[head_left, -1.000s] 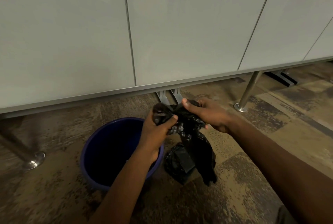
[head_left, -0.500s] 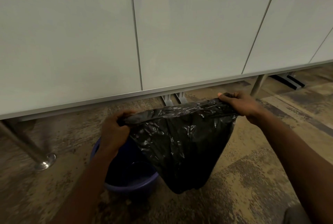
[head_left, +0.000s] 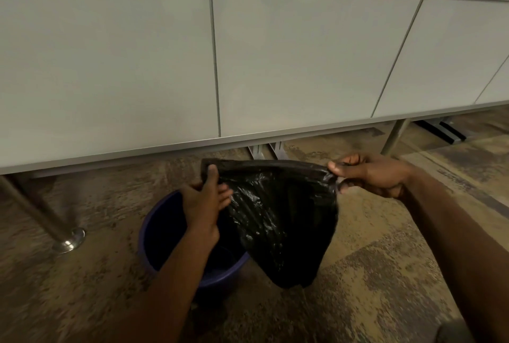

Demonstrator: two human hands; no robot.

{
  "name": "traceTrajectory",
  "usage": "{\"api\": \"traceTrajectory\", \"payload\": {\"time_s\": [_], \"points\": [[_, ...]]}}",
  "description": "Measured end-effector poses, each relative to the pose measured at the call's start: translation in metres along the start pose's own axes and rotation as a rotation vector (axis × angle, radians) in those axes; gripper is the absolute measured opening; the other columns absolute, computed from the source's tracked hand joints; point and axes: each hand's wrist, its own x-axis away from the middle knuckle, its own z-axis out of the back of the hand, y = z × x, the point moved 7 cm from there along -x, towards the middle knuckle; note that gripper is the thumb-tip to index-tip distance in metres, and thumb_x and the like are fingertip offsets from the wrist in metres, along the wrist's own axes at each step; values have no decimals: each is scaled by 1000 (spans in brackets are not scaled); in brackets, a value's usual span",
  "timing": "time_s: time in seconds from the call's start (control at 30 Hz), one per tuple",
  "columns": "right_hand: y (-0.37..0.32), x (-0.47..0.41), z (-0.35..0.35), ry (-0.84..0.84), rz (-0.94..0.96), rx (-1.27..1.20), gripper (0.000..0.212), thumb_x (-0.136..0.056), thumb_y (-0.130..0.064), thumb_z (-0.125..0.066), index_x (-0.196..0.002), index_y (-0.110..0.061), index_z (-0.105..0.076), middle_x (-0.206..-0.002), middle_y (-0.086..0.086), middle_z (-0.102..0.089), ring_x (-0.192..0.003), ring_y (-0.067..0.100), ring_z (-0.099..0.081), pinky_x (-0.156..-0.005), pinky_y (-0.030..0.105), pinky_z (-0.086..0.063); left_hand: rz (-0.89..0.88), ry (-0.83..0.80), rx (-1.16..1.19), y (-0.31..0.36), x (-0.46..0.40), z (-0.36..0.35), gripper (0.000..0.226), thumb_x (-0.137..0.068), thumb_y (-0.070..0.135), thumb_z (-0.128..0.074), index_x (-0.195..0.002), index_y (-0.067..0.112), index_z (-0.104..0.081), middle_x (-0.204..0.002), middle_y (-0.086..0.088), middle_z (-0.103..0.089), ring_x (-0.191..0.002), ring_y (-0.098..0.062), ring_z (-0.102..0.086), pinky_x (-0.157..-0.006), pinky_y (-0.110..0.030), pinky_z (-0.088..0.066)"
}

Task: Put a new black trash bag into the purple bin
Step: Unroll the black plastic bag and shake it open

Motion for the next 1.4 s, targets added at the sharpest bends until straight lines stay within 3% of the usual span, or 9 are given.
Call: {"api": "traceTrajectory", "payload": {"time_s": [0.07,0.17,0.23,0.33,0.47,0.67,0.97,1.23,1.4], "points": [[-8,-1,-15,-60,56,25,41,-93,-43,-72,-96,-3,-80,-106,-4,-81,-104,10,-72,-101,47,-46,59,-85,-1,-14,18,-18,61,-95,52,-67,-136,14,-44,-113,-14,-74,-100,-26,-75,-89,-44,-62],[-13,-4,-39,-144,91,-3,63,-91,-40,-74,-103,21,-64,-114,26,-74,-118,47,-63,-112,61,-43,193,-247,-33,-35,43,-48,68,-91,50,-74,-141,27,-33,-120,-10,-71,-105,-25,-73,-93,-46,-59],[-17,-9,-55,-201,101,15,55,-91,-41,-77,-105,12,-69,-107,32,-69,-102,51,-61,-98,63,-46,296,-385,46,-45,59,-68,64,-94,37,-75,-144,22,-38,-126,-13,-73,-108,-30,-74,-94,-48,-59],[-14,-15,-68,-284,77,82,12,-97,-20,-70,-101,-12,-77,-96,6,-74,-89,23,-67,-84,36,-54,287,-414,184,-41,64,-76,42,-98,12,-68,-138,10,-56,-122,-14,-76,-109,-30,-76,-91,-43,-61],[-7,-8,-58,-308,12,119,14,-99,-24,-67,-102,-13,-76,-94,7,-73,-83,22,-65,-73,31,-55,193,-420,77,-31,57,-67,25,-97,8,-70,-121,8,-66,-114,-11,-79,-98,-23,-78,-78,-30,-61],[-9,-11,-44,0,-59,59,89,-61,-80,-80,-130,-25,-65,-116,10,-77,-108,28,-75,-87,47,-61,48,-469,-134,-33,57,-69,23,-91,16,-80,-111,7,-72,-98,-4,-78,-81,-17,-72,-71,-26,-60],[-16,-23,-45,143,13,-7,18,-92,-11,-75,-105,1,-74,-98,27,-69,-90,37,-57,-84,50,-44,-92,-431,-217,-28,41,-47,14,-94,7,-74,-107,9,-79,-101,-10,-82,-98,-27,-78,-85,-42,-65],[31,-20,1,634,-200,-158,21,-104,-11,-60,-89,-10,-74,-93,21,-77,-73,21,-75,-60,36,-61,112,-234,-238,-31,8,13,21,-98,7,-62,-101,20,-79,-100,0,-82,-104,-20,-73,-78,-32,-56],[-6,-19,-12,768,-90,-102,19,-103,-16,-63,-90,-7,-72,-91,16,-70,-85,28,-64,-71,41,-52,118,-321,-331,-13,16,12,25,-92,1,-59,-100,15,-78,-99,-10,-76,-91,-23,-61,-78,-36,-48]]}}
